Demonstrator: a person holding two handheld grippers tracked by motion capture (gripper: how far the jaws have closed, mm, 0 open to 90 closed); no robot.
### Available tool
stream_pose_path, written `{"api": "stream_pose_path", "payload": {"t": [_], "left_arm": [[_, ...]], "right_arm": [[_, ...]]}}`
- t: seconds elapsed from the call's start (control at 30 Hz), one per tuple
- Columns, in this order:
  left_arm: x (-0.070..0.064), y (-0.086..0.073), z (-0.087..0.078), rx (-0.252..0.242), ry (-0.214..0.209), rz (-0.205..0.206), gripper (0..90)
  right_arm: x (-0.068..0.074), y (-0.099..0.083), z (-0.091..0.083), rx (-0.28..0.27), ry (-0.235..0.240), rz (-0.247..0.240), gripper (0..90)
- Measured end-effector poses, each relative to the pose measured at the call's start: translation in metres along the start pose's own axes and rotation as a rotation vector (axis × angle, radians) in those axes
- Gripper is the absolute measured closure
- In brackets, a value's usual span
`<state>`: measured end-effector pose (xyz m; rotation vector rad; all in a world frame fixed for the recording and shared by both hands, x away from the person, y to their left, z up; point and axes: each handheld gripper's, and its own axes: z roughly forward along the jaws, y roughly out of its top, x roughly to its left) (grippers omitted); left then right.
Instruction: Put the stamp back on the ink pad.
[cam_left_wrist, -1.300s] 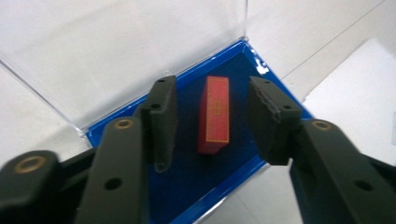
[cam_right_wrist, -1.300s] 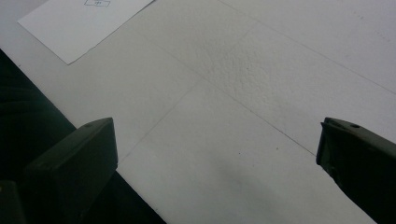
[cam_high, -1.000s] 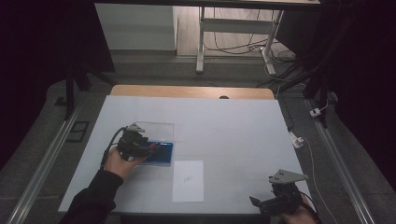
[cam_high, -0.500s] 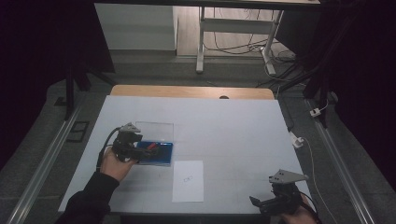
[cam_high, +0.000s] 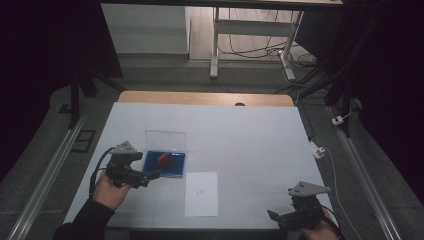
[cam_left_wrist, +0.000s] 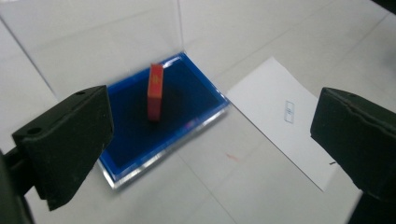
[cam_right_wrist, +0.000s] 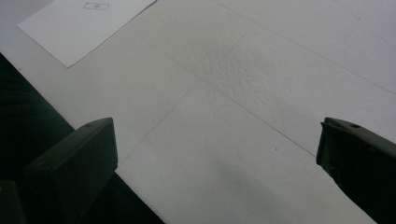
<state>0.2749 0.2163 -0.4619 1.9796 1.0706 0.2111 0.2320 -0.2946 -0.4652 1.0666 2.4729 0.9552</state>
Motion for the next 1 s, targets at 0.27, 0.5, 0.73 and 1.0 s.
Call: {"api": "stream_pose_path", "payload": {"t": [0.27, 0.5, 0.73, 1.0], "left_arm": [[-0.008, -0.03, -0.028, -0.027, 0.002, -0.029, 0.0], [-0.012, -0.055, -0.046, -0.006, 0.026, -0.05, 0.0], [-0.016, -0.075, -0.056, 0.055, 0.085, -0.054, 0.0], [-0.017, -0.076, -0.058, 0.061, 0.093, -0.066, 0.0]], "right_arm": [[0.0, 0.0, 0.0, -0.002, -0.003, 0.01, 0.0], [-0.001, 0.0, 0.0, -0.003, -0.005, 0.014, 0.0], [0.0, 0.0, 0.0, 0.0, -0.008, 0.015, 0.0], [0.0, 0.0, 0.0, 0.007, -0.016, 0.007, 0.0]]}}
